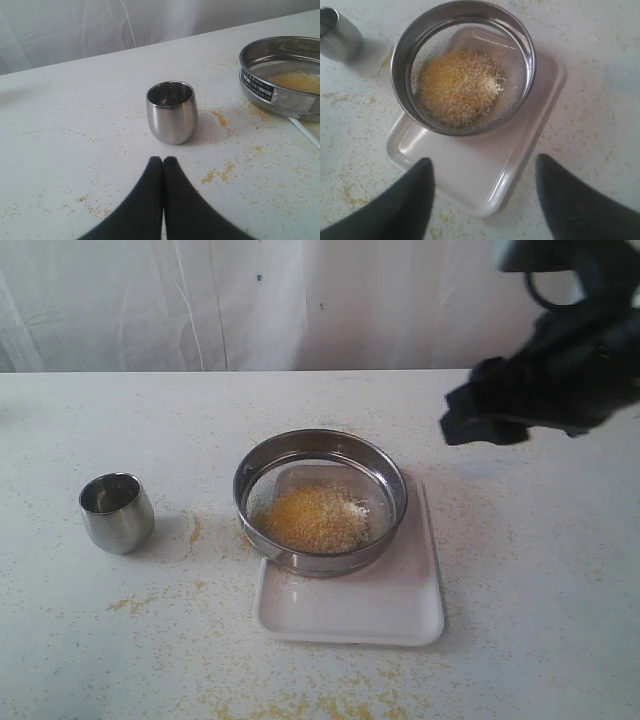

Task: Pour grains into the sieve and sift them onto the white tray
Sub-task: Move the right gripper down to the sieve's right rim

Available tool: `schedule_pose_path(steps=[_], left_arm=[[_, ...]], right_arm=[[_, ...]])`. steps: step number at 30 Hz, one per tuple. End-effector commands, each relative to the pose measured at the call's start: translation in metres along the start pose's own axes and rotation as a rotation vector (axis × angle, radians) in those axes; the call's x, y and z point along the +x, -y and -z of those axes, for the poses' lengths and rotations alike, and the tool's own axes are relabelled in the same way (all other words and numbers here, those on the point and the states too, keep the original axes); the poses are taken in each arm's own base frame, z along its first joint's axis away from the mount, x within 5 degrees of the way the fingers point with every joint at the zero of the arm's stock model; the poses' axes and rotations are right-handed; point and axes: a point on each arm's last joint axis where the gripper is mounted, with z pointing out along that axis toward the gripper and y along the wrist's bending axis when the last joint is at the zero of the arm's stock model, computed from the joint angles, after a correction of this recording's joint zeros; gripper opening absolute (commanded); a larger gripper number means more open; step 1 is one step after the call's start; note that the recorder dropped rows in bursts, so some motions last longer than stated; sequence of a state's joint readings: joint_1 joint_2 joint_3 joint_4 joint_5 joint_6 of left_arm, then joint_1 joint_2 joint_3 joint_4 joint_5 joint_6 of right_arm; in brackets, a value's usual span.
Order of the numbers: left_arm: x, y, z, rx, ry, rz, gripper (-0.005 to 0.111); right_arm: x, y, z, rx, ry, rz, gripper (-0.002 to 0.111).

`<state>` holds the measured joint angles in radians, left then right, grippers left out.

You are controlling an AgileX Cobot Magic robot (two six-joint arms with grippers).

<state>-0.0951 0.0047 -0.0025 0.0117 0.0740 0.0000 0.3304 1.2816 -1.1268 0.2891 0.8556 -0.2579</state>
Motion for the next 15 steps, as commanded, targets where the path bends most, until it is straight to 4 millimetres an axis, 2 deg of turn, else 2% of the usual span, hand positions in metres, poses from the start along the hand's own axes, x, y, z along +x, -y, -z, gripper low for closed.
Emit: schedule_pose_path(steps=[1,4,7,10,15], left_arm=[[0.001,0.0,0.0,0.0,-0.003,0.012,0.0],[0.001,0.0,0.0,0.0,-0.003,0.012,0.0],[0.001,0.0,0.0,0.0,-0.003,0.012,0.0],[0.001,0.0,0.0,0.0,-0.003,0.012,0.0],[0.001,0.0,0.0,0.0,-0.003,0.012,0.0]], right_arm=[[-0.037,0.014,-0.059,-0.011,-0.112,0.029,0.07],[-0.056,0.023,-0.089,-0.003,-0.134,0.034,0.066],[-0.067,0.03,-0.118,-0.005,-0.164,0.031,0.066],[-0.07,0.037,-0.147,-0.004,-0.219,0.035,0.066],[-0.072,0.048,-0.181,0.024,-0.275,0.064,0.066]])
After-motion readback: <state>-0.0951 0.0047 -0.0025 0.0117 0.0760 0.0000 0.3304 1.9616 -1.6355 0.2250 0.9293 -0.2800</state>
